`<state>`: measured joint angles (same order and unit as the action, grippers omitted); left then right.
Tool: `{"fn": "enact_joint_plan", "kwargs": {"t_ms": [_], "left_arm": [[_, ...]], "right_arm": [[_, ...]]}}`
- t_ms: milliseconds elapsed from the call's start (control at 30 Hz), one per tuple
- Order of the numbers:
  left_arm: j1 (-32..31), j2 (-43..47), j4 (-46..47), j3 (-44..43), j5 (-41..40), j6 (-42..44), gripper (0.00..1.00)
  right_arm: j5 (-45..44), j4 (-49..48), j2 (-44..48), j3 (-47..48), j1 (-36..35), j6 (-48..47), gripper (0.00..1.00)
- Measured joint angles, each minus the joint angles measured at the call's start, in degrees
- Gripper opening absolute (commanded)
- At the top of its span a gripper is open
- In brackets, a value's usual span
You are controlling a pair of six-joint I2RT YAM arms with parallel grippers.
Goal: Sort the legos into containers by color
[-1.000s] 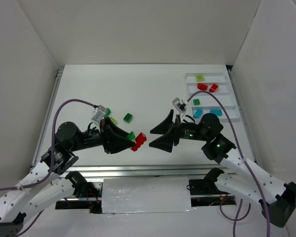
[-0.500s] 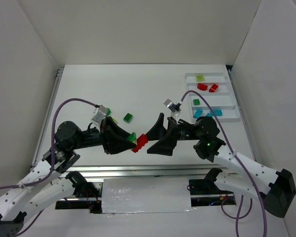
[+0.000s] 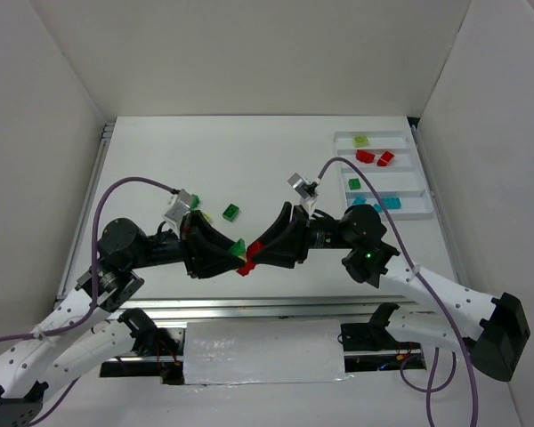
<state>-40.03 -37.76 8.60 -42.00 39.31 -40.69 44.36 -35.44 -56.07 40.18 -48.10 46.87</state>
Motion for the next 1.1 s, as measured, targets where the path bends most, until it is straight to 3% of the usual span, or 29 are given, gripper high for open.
{"fn": "enact_joint_plan", "kwargs": {"t_ms": [233,533,633,733,900,1100], "left_arm": [[-0.15,1.03,-1.81,0.00,-0.04,0.33,0.00],[-0.20,4.15,-1.95,-0.07,-1.22,1.66,0.00],[-0.20,4.26,-5.11,-1.53,-4.37,3.19,0.00],[-0.22,4.04,-13.42,-5.27,-12.72,5.70,0.00],[-0.20,3.13,-26.14,-10.34,-26.84,10.54,0.00],[-0.20,6.10,-36.92,-8.90,-35.63,14.25,0.00]], "right_arm": [[3.30,3.17,0.92,-0.02,0.42,-7.80,0.00],[10.54,21.20,1.97,1.29,2.99,-20.20,0.00],[3.91,26.40,2.29,1.31,5.57,-21.55,0.00],[-8.70,34.53,0.26,4.20,10.58,-21.38,0.00],[-28.89,45.99,-15.43,17.73,26.14,-18.01,0.00],[-41.55,51.06,-31.39,24.98,42.40,-14.49,0.00]]}}
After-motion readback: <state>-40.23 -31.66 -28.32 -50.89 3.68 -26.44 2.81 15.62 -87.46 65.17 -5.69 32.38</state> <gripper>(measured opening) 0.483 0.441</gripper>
